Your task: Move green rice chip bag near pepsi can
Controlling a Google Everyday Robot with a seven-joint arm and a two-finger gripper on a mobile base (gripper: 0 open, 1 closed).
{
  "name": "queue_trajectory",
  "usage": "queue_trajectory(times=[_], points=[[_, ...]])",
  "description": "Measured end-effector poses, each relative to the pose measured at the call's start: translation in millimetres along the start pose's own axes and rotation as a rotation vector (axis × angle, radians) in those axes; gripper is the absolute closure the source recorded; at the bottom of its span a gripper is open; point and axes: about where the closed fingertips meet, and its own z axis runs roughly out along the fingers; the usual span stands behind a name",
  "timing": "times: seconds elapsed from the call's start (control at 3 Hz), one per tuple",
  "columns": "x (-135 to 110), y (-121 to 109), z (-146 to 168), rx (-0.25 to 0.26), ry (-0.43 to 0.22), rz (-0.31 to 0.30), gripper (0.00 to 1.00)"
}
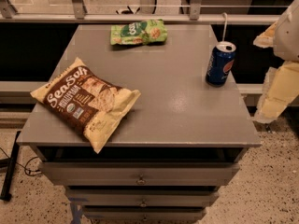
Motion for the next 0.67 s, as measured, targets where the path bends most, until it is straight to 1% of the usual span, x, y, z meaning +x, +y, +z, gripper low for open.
queue_trajectory(times=[0.33,0.67], points=[[0.0,0.0,0.0,0.000,0.000,0.000,0.00],[-6.2,-9.0,3.2,0.025,-0.013,-0.012,0.00]])
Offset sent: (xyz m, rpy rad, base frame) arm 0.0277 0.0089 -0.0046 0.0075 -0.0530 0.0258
